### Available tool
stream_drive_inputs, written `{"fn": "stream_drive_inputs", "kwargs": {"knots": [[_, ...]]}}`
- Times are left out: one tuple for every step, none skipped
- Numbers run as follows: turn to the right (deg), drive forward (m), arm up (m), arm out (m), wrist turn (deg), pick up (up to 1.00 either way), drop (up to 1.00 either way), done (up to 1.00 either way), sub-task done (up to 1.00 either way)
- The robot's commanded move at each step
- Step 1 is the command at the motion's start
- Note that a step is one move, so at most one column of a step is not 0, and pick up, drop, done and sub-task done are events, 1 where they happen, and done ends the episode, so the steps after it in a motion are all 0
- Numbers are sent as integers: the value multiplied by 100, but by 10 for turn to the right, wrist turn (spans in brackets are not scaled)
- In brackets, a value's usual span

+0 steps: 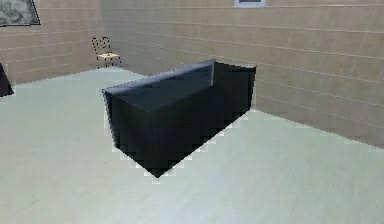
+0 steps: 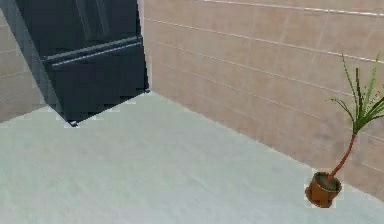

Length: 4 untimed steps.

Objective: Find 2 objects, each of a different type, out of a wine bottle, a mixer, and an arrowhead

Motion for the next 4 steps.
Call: {"fn": "stream_drive_inputs", "kwargs": {"knots": [[-120, 0, 0, 0, 0, 0, 0, 0, 0], [0, 15, 0, 0, 0, 0, 0, 0, 0], [-390, 0, 0, 0, 0, 0, 0, 0, 0], [0, 100, 0, 0, 0, 0, 0, 0, 0]]}}
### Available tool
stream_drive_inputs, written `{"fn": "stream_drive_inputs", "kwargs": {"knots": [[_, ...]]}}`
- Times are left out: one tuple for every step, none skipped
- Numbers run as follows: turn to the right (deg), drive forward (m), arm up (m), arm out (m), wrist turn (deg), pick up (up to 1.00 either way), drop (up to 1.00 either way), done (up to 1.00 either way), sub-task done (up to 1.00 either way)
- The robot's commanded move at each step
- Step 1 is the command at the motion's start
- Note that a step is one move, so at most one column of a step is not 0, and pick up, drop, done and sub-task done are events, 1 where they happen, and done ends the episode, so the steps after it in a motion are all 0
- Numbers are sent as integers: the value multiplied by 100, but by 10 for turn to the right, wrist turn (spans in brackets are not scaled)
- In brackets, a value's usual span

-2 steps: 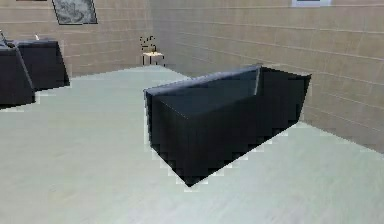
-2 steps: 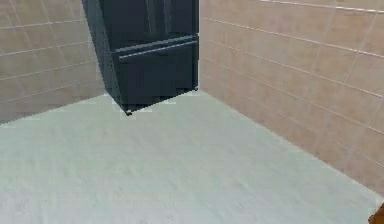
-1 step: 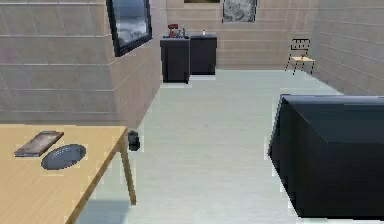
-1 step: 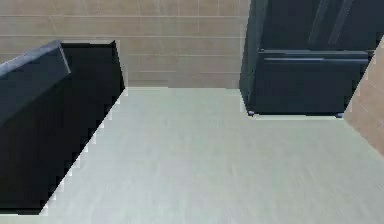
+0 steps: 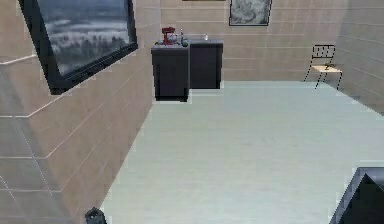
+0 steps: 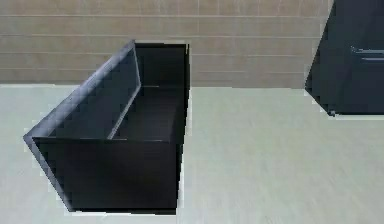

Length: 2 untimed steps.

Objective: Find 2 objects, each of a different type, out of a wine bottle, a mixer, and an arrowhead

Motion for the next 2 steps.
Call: {"fn": "stream_drive_inputs", "kwargs": {"knots": [[0, 100, 0, 0, 0, 0, 0, 0, 0], [0, 100, 0, 0, 0, 0, 0, 0, 0]]}}
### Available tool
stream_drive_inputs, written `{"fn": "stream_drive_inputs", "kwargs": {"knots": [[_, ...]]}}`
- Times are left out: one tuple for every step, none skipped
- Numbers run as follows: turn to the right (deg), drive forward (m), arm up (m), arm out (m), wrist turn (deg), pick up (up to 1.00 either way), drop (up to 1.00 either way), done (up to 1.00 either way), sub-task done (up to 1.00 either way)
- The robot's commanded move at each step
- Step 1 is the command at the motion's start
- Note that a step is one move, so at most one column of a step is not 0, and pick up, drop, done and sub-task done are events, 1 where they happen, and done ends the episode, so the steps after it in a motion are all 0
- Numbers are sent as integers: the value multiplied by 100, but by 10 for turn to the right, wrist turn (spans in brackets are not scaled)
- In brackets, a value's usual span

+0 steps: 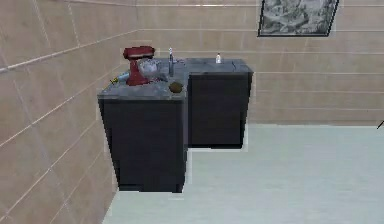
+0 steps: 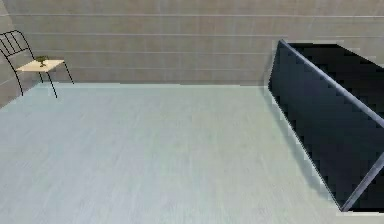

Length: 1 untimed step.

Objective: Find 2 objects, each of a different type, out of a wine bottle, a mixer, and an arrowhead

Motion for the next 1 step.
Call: {"fn": "stream_drive_inputs", "kwargs": {"knots": [[0, 70, 0, 0, 0, 0, 0, 0, 0]]}}
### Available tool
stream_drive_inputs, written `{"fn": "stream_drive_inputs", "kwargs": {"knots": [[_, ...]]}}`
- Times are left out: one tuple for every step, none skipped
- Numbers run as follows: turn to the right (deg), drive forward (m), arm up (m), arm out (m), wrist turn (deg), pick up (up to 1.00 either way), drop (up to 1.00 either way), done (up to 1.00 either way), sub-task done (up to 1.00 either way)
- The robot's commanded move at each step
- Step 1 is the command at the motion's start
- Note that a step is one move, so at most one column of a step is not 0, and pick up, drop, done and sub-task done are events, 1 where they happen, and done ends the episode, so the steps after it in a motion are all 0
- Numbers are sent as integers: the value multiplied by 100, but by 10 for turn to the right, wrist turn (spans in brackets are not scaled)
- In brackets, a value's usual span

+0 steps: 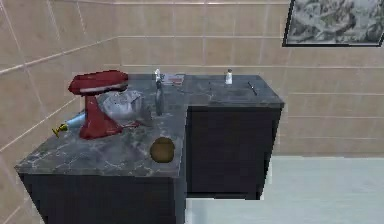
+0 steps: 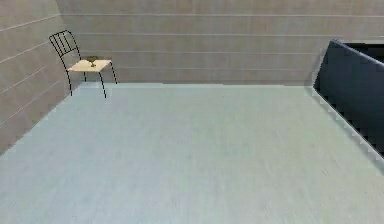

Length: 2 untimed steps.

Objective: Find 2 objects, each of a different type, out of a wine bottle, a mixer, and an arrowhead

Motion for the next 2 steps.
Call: {"fn": "stream_drive_inputs", "kwargs": {"knots": [[-240, 0, 0, 0, 0, 0, 0, 0, 0], [0, 0, 0, 0, 0, 0, 0, 100, 0]]}}
